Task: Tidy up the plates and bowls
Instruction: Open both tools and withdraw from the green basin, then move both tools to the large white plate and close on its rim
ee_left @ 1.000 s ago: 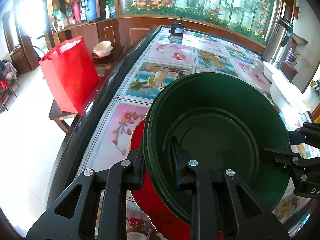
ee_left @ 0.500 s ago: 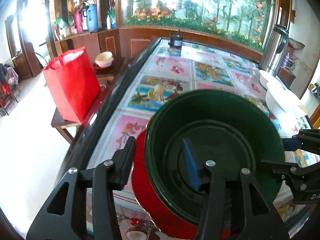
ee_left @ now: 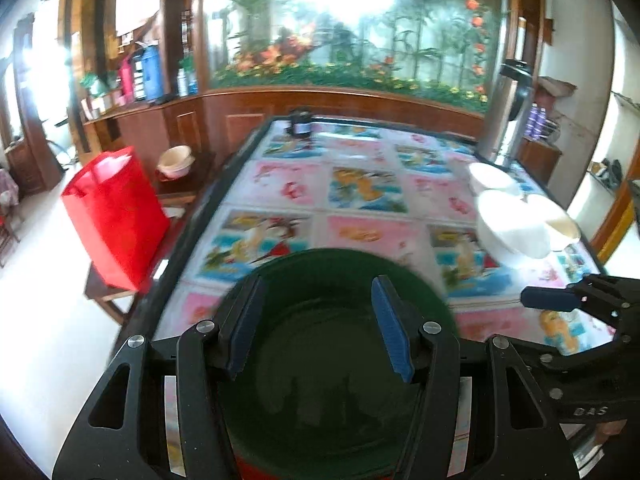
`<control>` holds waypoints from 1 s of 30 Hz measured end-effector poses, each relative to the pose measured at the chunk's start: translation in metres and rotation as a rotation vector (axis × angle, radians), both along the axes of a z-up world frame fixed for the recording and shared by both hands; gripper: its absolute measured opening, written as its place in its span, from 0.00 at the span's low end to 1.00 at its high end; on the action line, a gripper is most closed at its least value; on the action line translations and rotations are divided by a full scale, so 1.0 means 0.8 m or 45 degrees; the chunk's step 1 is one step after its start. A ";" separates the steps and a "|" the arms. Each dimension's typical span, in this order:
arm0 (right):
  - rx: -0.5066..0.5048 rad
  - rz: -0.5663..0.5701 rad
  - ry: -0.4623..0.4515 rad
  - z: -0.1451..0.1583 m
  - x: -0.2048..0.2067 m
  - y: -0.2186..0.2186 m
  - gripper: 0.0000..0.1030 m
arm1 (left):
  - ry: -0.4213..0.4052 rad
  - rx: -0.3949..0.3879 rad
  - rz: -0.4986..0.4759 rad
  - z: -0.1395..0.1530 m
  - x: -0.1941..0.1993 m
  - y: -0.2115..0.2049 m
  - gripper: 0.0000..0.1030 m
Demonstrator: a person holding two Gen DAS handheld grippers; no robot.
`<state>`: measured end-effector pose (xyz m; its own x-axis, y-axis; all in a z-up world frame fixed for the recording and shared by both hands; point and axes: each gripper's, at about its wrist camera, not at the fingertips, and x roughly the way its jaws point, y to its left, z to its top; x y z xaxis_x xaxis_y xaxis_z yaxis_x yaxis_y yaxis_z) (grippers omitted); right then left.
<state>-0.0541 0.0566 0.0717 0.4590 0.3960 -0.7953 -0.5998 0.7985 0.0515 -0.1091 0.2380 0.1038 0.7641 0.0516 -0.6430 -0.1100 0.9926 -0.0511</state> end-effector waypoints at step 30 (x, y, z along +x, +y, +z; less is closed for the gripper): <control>0.037 -0.484 0.075 -0.010 0.079 -0.213 0.71 | 0.193 -0.029 -0.336 -0.002 0.153 -0.181 0.54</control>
<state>0.0092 -0.1138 0.0636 0.5311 0.2291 -0.8158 -0.2563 0.9611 0.1031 0.0131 0.0933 0.1026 0.6443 -0.1519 -0.7495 0.1438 0.9867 -0.0764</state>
